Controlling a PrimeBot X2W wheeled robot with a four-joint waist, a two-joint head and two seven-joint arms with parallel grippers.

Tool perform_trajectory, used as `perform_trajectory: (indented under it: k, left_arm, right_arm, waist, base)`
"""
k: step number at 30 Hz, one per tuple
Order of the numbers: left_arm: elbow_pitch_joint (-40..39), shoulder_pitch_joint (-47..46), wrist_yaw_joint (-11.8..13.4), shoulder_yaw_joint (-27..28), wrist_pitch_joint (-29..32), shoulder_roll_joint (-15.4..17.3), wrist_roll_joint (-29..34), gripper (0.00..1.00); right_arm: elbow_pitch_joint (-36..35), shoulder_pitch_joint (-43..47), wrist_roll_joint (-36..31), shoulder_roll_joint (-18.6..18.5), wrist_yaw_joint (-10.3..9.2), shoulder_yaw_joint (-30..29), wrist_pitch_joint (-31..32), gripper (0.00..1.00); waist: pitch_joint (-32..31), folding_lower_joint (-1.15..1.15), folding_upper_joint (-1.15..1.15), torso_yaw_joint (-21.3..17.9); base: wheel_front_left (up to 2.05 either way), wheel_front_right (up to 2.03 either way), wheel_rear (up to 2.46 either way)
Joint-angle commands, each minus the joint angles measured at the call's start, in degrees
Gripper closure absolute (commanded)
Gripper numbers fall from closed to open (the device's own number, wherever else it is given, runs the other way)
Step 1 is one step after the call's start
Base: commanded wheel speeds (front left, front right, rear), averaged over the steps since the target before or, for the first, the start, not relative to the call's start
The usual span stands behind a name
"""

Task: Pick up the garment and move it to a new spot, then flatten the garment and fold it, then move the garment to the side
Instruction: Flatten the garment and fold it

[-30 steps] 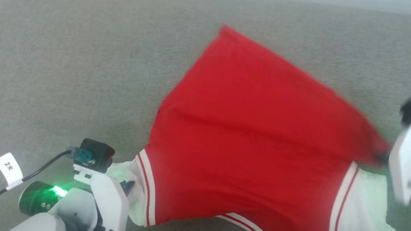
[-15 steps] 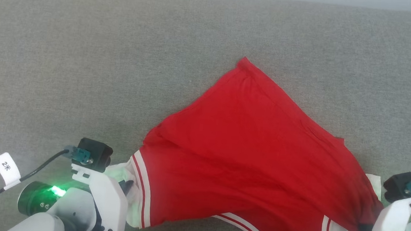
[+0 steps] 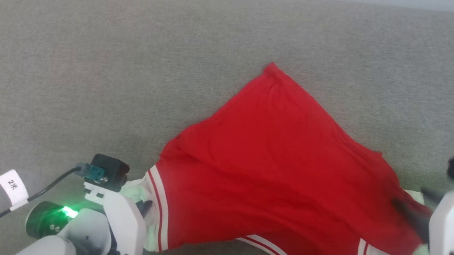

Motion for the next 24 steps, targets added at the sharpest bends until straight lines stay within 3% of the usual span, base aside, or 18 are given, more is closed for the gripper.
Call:
perform_trajectory:
  k: [1,5,9,18,21,24]
  left_arm:
    - [0.1,-0.4,-0.2,-0.1,-0.2,-0.1,0.3,1.00]
    - [0.5,-1.4,-0.7,-0.8,-0.2,-1.0,0.8,1.00]
    - [1.1,-2.6,-1.6,-1.7,-0.2,-2.2,1.3,1.00]
    - [3.5,-6.1,-4.2,-4.2,-0.2,-5.9,1.8,1.00]
    - [4.8,-7.4,-5.4,-5.2,-0.2,-7.4,1.9,1.00]
    - [5.6,-8.3,-6.1,-5.6,-0.4,-8.3,1.8,1.00]
  right_arm:
    - [-0.6,-1.0,-0.2,-0.2,-0.08,0.1,0.1,0.00]
    - [-2.0,-8.3,-1.5,-1.1,-0.08,2.8,-2.3,0.00]
    - [4.3,-17.7,-2.5,-0.4,-0.07,8.2,-8.2,0.00]
    - [30.4,-38.3,-3.0,-0.2,-0.07,24.5,-19.4,0.00]
    - [41.1,-45.1,-1.7,-0.1,-0.07,30.6,-20.4,0.00]
    - [47.2,-48.8,-0.7,0.0,-0.07,35.5,-19.4,0.00]
  waist:
    - [0.1,0.00,-0.01,0.2]
    - [0.7,0.00,-0.01,1.7]
    - [1.4,0.00,-0.01,3.8]
    - [3.4,0.00,-0.01,9.8]
    - [4.0,0.00,-0.01,12.2]
    - [4.4,0.00,-0.01,13.6]
  base:
    - [0.00,0.00,0.00]
    - [0.00,0.00,0.00]
    - [0.00,0.00,0.00]
    - [0.00,0.00,0.00]
    - [0.00,0.00,0.00]
    - [0.00,0.00,0.00]
